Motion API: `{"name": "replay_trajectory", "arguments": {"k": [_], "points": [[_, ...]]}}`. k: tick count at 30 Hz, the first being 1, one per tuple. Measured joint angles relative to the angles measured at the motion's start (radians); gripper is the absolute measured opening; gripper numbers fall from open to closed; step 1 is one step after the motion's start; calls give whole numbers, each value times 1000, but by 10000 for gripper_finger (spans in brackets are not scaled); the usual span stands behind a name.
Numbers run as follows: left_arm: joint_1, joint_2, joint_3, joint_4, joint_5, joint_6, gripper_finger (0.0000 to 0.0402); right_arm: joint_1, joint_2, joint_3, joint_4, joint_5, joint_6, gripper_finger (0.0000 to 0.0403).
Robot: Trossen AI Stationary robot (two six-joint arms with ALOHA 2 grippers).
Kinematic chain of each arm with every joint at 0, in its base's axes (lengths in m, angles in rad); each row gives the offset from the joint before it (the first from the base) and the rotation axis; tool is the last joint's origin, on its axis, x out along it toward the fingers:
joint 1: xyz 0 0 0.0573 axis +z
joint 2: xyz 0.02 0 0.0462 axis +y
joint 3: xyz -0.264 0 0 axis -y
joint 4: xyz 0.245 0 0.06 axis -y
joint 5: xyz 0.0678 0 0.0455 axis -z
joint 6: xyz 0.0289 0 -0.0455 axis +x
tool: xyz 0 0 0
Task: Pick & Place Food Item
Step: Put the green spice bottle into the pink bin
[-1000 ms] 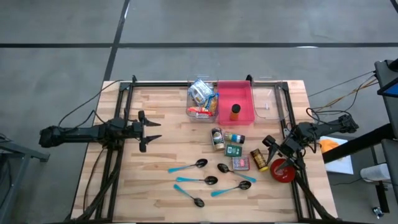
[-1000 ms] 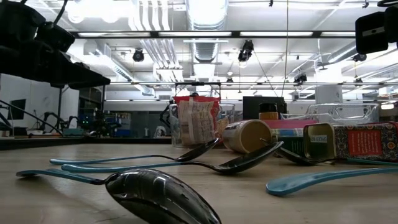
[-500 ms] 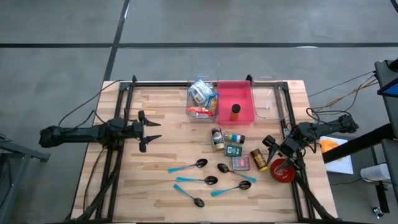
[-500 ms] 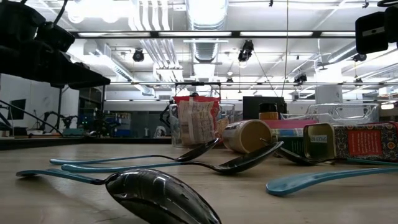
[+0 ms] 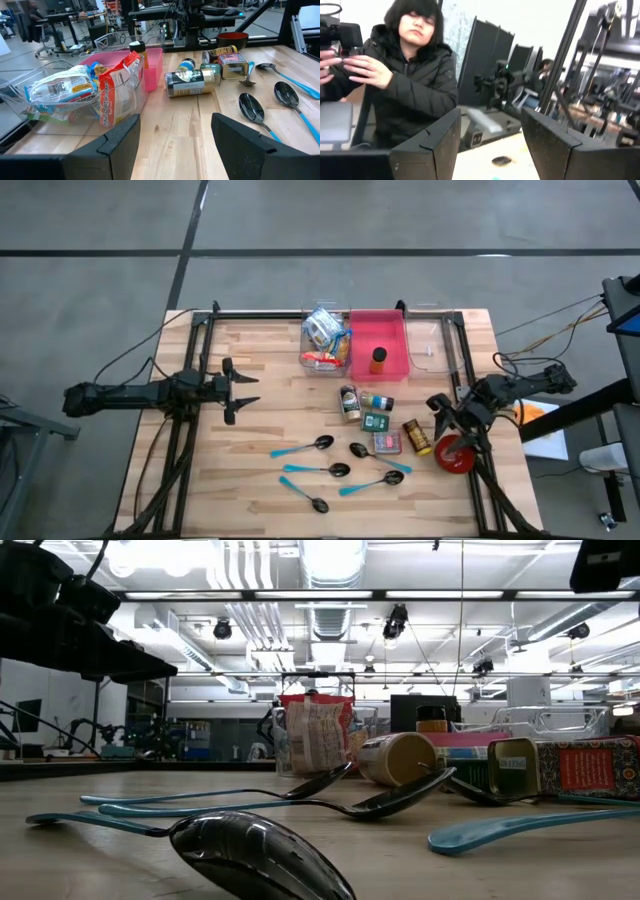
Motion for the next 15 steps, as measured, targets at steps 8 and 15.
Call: {"name": "replay_trajectory", "arguments": {"k": [8, 15], "points": [[0, 0, 0, 0, 0, 0, 244, 0, 0, 0, 4, 0, 261, 206], [0, 0, 0, 0, 0, -1, 244, 0, 5, 0, 3, 0, 176, 206]]}}
